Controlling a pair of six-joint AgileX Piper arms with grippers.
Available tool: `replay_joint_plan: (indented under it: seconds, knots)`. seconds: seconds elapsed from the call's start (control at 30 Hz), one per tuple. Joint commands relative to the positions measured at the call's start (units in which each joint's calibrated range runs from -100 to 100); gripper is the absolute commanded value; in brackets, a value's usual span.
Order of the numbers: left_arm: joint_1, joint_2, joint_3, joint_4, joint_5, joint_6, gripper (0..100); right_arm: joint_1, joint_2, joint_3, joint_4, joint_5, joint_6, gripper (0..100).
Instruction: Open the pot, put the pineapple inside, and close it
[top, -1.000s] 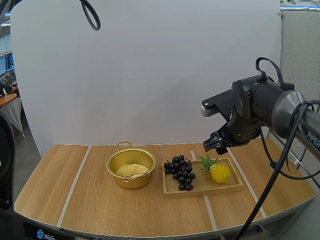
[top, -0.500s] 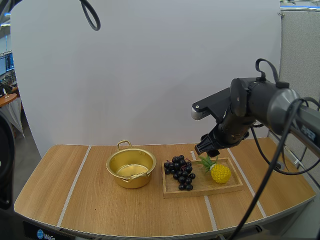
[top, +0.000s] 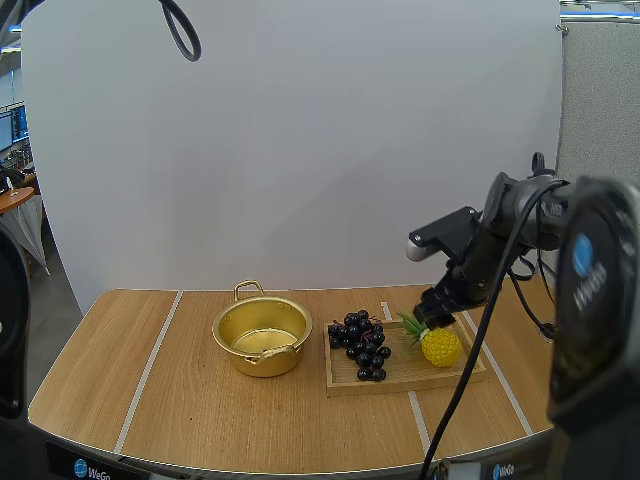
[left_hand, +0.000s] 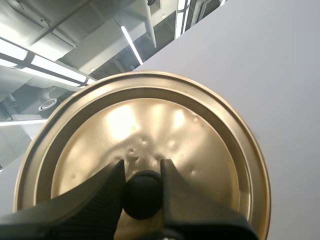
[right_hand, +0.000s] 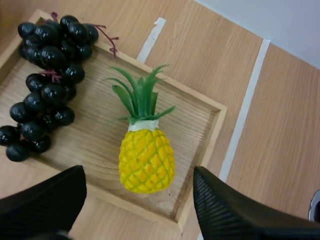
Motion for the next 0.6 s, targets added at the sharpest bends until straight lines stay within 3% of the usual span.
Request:
replay_joint_plan:
  seconds: [0.0, 0.57]
  knots:
    - [-0.24, -0.39, -0.52, 0.15, -2.3, -0.52, 0, -1.55, 5.19, -0.19, 2.02, -0.87, -7.77, 100]
    - [-0.24, -0.39, -0.52, 0.15, -2.1, -0.52, 0, -1.41, 14.46, -0.42, 8.42, -9.38, -14.85, 100]
